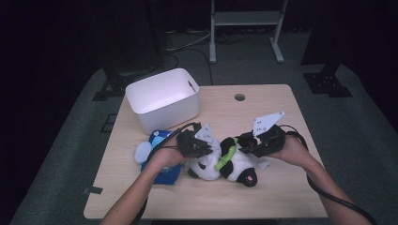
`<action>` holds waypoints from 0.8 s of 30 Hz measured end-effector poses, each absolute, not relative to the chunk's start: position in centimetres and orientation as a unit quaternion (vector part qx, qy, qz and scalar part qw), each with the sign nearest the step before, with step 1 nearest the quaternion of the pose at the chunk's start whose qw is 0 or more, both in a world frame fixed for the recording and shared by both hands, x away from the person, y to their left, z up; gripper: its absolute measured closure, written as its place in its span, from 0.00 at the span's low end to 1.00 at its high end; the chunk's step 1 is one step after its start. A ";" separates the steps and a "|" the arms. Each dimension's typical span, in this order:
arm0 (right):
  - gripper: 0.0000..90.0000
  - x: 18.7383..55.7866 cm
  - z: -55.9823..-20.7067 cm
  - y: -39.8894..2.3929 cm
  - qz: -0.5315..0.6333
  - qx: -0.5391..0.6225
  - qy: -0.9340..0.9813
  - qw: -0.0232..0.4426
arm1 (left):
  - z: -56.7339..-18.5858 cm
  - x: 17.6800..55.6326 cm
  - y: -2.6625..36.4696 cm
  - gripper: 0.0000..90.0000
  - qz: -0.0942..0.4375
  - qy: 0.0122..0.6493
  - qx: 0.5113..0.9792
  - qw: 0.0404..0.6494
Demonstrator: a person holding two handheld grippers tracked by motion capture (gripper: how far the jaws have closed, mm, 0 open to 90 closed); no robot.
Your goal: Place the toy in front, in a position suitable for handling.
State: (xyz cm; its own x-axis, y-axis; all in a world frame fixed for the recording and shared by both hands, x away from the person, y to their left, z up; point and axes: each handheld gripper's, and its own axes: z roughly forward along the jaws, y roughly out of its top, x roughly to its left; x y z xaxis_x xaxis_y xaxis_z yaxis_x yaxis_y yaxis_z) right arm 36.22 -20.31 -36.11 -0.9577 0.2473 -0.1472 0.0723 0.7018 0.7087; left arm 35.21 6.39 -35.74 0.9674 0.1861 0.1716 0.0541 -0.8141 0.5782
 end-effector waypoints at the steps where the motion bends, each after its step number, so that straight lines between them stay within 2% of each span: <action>1: 0.53 36.1 -36.0 -20.3 0.378 0.086 0.914 0.118 | -35.7 35.2 6.4 0.94 0.111 0.063 0.946 0.298; 7: 0.54 35.6 -35.2 -20.4 0.405 0.067 0.905 0.111 | -35.7 35.4 6.4 0.94 0.112 0.066 0.946 0.298; 11: 0.54 35.3 -35.4 -19.8 0.384 0.052 0.918 0.083 | -35.6 35.5 6.3 0.94 0.116 0.066 0.946 0.295; 16: 0.48 35.5 -37.3 -19.0 0.349 0.047 0.932 0.082 | -35.3 35.5 6.5 0.94 0.119 0.068 0.943 0.305; 19: 0.41 35.5 -38.4 -18.3 0.329 0.046 0.938 0.103 | -34.9 35.5 6.7 0.94 0.118 0.069 0.941 0.309; 24: 0.52 35.9 -39.8 -17.8 0.311 0.059 0.943 0.106 | -34.7 35.4 6.9 0.94 0.118 0.069 0.939 0.315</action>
